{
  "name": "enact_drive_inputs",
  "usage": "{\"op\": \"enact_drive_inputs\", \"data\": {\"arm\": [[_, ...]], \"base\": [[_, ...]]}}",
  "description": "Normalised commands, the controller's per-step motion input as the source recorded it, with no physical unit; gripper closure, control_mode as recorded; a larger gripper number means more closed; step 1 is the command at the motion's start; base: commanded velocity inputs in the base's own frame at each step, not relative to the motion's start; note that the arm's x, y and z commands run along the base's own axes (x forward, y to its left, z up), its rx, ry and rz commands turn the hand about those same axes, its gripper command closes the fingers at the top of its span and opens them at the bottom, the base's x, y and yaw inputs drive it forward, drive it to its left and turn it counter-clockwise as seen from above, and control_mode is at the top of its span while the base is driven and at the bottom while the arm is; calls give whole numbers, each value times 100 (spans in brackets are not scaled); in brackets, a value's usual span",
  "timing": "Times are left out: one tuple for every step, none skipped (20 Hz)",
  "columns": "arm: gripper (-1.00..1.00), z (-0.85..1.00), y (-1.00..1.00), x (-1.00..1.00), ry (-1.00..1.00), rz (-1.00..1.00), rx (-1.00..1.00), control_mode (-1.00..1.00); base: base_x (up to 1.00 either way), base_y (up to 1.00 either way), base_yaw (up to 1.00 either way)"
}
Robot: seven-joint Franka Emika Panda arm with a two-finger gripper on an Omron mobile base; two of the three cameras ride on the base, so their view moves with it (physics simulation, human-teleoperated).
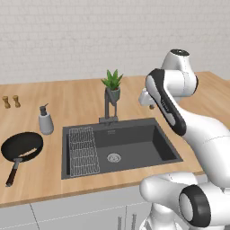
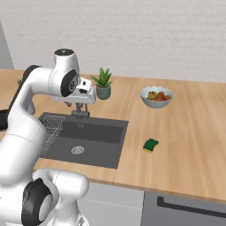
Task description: Pick the pan and sponge and place them into the sink. Then turn on the water.
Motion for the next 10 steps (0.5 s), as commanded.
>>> {"op": "enact_drive_inputs", "data": {"arm": [[-100,0,16,0,0,0,0,-100],[-100,-9,100,0,0,-6,0,-100],[-100,-11,100,-37,0,-9,0,-100],[-100,-15,100,-47,0,-6,-2,-100],[-100,-20,100,-66,0,0,-4,-100],[-100,-24,100,-70,0,0,-6,-100],[-100,-26,100,-72,0,0,-8,-100],[-100,-31,100,-69,0,0,-9,-100],[-100,-34,100,-66,0,0,-10,-100],[-100,-34,100,-64,0,1,-8,-100]], "base": [[0,0,0],[0,0,0],[0,0,0],[0,0,0],[0,0,0],[0,0,0],[0,0,0],[0,0,0],[0,0,0],[0,0,0]]}}
